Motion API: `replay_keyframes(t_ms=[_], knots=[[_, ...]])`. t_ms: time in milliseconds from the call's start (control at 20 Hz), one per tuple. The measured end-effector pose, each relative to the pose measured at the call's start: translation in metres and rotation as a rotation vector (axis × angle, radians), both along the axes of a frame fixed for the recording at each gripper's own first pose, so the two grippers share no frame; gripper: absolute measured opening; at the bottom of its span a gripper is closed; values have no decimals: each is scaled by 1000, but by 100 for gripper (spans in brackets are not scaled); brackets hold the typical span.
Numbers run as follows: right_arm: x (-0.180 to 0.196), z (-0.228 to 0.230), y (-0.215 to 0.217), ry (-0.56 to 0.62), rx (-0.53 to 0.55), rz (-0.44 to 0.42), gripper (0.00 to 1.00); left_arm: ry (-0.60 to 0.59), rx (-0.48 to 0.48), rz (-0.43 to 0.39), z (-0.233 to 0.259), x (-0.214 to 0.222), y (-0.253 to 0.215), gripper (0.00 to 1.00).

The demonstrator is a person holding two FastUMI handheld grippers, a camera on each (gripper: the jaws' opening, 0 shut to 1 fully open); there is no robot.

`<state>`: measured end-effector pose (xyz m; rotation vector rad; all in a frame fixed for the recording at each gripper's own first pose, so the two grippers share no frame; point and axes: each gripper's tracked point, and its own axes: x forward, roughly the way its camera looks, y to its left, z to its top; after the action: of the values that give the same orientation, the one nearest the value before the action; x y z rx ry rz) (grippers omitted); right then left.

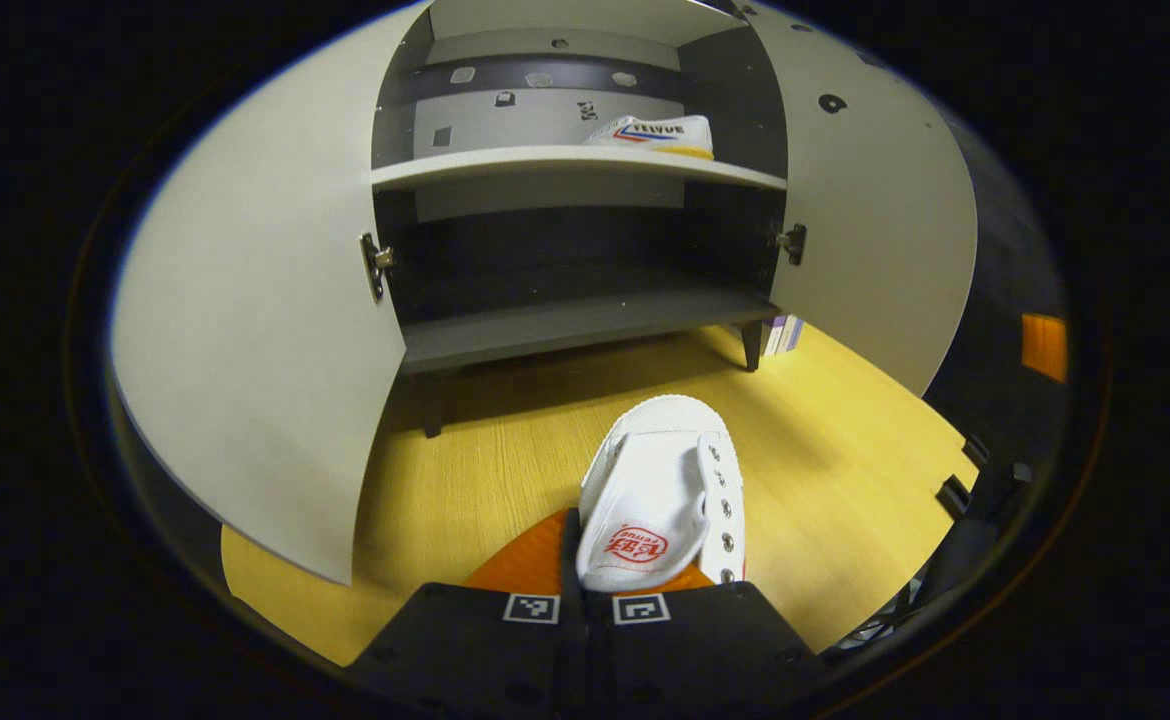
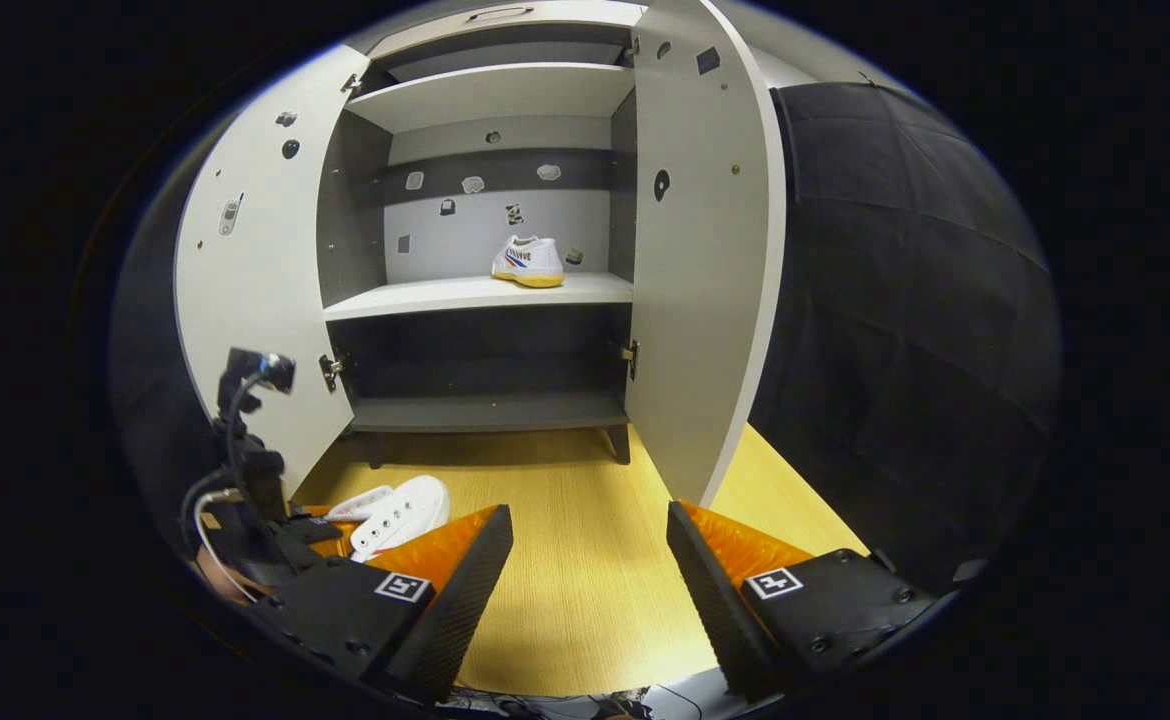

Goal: Grab one shoe with the right hand and put it into the shoe cabinet, grab the other shoe with the left hand and put it into the shoe cabinet; then close the right door with the right hand and the left door with the left hand.

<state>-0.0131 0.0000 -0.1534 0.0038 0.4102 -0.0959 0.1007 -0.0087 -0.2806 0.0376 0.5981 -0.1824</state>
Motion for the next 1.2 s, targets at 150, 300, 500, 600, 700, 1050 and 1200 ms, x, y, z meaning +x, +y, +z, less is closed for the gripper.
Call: replay_keyframes(t_ms=[150,300,500,600,700,1050,1200], knots=[[11,12,1,-23,-13,58,98,-33,-15,31,45,2,2,5],[26,25,-5,-59,-4,107,98,-93,-1,82,101,14,8,5],[41,38,-11,-127,-7,182,98,-156,-24,181,170,42,17,5],[48,38,-9,-143,12,212,98,-189,-37,227,204,63,23,5],[56,38,-4,-148,48,246,98,-235,1,258,234,89,32,5],[72,27,6,-174,71,343,98,-276,19,329,286,199,39,5],[74,25,15,-175,76,392,98,-284,59,324,302,252,45,5]])
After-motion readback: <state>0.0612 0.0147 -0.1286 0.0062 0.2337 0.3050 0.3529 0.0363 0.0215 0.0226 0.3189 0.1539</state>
